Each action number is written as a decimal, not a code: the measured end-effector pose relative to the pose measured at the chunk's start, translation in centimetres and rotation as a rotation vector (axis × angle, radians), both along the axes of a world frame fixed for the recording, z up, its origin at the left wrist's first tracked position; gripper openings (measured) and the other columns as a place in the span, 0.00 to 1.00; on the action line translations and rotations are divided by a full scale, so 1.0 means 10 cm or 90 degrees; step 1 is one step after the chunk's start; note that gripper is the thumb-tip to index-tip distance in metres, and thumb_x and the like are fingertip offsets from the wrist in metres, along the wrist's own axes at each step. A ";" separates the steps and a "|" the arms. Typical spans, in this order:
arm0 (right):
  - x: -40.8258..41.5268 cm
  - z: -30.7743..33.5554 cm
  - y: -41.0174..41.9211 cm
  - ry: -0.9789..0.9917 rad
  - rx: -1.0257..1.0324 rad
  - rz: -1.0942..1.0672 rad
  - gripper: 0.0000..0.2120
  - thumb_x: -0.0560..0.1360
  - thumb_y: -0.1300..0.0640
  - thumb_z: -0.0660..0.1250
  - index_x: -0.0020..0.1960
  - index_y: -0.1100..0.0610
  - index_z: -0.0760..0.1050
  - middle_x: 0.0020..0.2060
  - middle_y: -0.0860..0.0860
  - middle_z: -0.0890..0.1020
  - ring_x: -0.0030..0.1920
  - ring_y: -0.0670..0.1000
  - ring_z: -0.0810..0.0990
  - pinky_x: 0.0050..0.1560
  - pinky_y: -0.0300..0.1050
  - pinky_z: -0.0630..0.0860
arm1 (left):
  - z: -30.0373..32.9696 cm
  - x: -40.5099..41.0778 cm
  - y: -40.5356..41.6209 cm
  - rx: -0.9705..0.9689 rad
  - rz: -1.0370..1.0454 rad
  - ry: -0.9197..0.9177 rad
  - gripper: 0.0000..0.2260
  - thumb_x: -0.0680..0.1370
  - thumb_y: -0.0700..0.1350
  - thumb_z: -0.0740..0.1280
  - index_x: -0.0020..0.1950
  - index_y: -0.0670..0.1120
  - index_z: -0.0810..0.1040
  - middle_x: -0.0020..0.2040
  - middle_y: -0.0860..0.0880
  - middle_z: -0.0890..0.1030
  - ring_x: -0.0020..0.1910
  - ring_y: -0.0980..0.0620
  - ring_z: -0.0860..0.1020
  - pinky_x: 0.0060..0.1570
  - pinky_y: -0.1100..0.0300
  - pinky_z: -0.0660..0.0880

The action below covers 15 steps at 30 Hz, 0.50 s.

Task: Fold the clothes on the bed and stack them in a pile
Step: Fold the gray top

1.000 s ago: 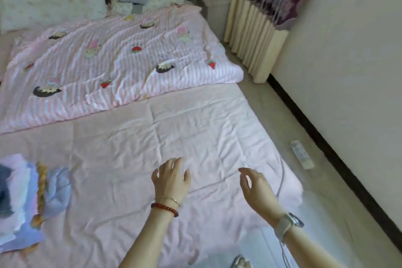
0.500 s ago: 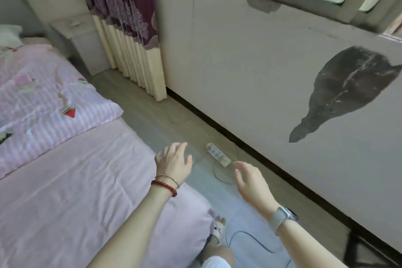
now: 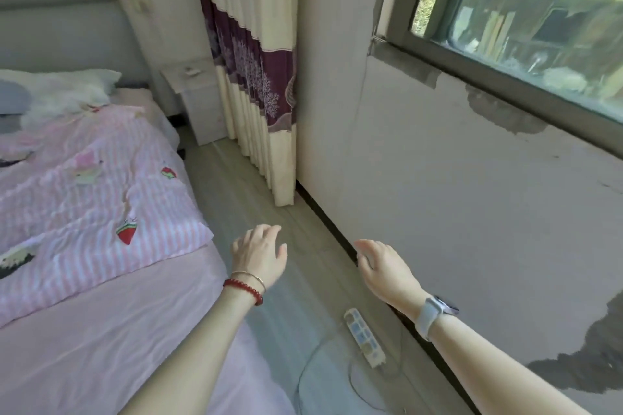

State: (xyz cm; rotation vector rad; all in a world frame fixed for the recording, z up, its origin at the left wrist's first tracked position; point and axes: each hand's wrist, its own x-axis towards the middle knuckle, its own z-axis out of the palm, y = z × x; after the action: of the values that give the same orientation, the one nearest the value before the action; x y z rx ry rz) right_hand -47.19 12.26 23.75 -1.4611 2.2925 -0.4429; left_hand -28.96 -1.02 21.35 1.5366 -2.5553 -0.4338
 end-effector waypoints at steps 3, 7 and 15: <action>-0.09 0.12 -0.41 -0.025 -0.015 0.033 0.12 0.79 0.58 0.52 0.56 0.59 0.72 0.53 0.53 0.77 0.59 0.57 0.73 0.54 0.45 0.70 | 0.13 -0.03 -0.25 -0.007 0.026 -0.010 0.18 0.78 0.51 0.59 0.68 0.51 0.68 0.66 0.51 0.70 0.65 0.50 0.68 0.62 0.56 0.61; -0.07 0.18 -1.01 -0.049 -0.050 0.107 0.15 0.79 0.59 0.53 0.61 0.61 0.72 0.57 0.56 0.77 0.59 0.56 0.73 0.57 0.49 0.70 | 0.26 0.05 -0.57 -0.003 0.102 -0.007 0.17 0.78 0.50 0.58 0.68 0.51 0.69 0.66 0.52 0.71 0.65 0.49 0.69 0.63 0.54 0.61; 0.13 -0.01 -2.48 -0.003 -0.035 0.289 0.14 0.79 0.56 0.54 0.60 0.59 0.72 0.56 0.54 0.77 0.58 0.57 0.71 0.56 0.51 0.71 | 0.26 0.32 -1.52 -0.010 0.235 -0.036 0.18 0.79 0.50 0.58 0.68 0.51 0.68 0.66 0.51 0.71 0.65 0.48 0.68 0.63 0.54 0.62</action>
State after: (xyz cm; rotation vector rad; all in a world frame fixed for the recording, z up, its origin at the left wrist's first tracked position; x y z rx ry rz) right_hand -45.87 -12.57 23.67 -1.9344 1.8714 -0.3730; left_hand -25.78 -16.18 23.93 1.9831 -2.2311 -0.3265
